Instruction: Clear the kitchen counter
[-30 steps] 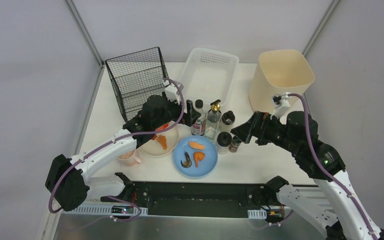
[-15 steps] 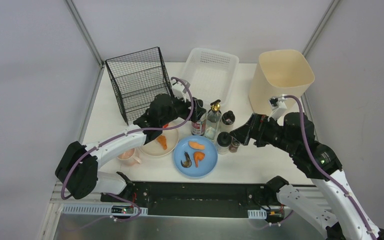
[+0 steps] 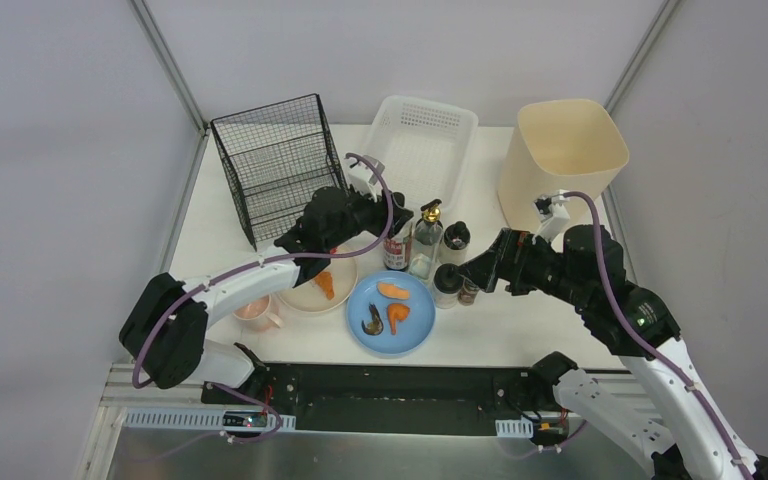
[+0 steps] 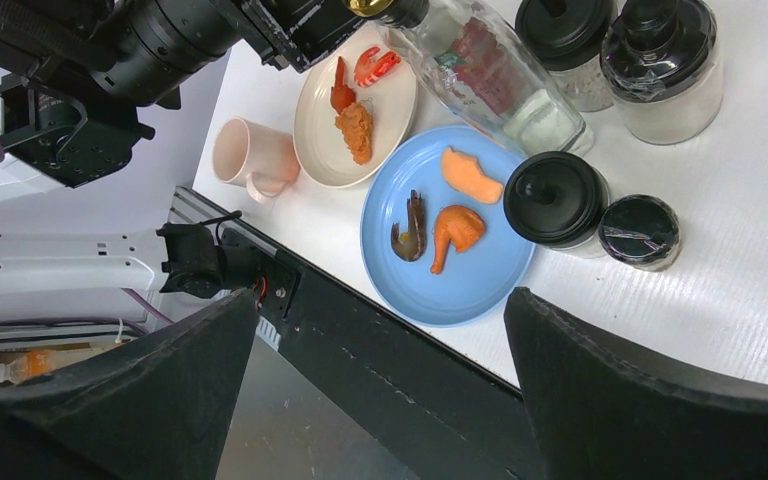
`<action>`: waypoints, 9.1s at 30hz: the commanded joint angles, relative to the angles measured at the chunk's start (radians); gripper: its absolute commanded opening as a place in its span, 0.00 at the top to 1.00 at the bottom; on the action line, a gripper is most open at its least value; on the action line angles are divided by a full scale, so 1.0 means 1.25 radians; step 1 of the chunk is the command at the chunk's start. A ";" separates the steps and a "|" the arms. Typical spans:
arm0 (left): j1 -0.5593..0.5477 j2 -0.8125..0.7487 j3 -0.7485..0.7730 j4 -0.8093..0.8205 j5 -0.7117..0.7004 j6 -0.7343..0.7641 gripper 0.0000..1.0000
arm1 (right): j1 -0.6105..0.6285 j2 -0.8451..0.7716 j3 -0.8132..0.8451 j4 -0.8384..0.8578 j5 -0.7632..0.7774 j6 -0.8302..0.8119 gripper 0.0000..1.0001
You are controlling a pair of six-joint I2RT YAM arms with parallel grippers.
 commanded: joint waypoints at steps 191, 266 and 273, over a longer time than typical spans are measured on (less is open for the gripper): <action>-0.158 -0.091 0.137 -0.210 0.123 0.060 0.01 | 0.022 -0.020 0.237 -0.313 0.145 0.064 0.01; -0.216 0.064 0.245 0.007 -0.167 0.224 1.00 | 0.022 -0.084 0.121 -0.249 0.084 0.087 0.01; -0.217 0.025 0.259 -0.011 -0.161 0.222 1.00 | 0.022 -0.079 0.117 -0.239 0.080 0.090 0.01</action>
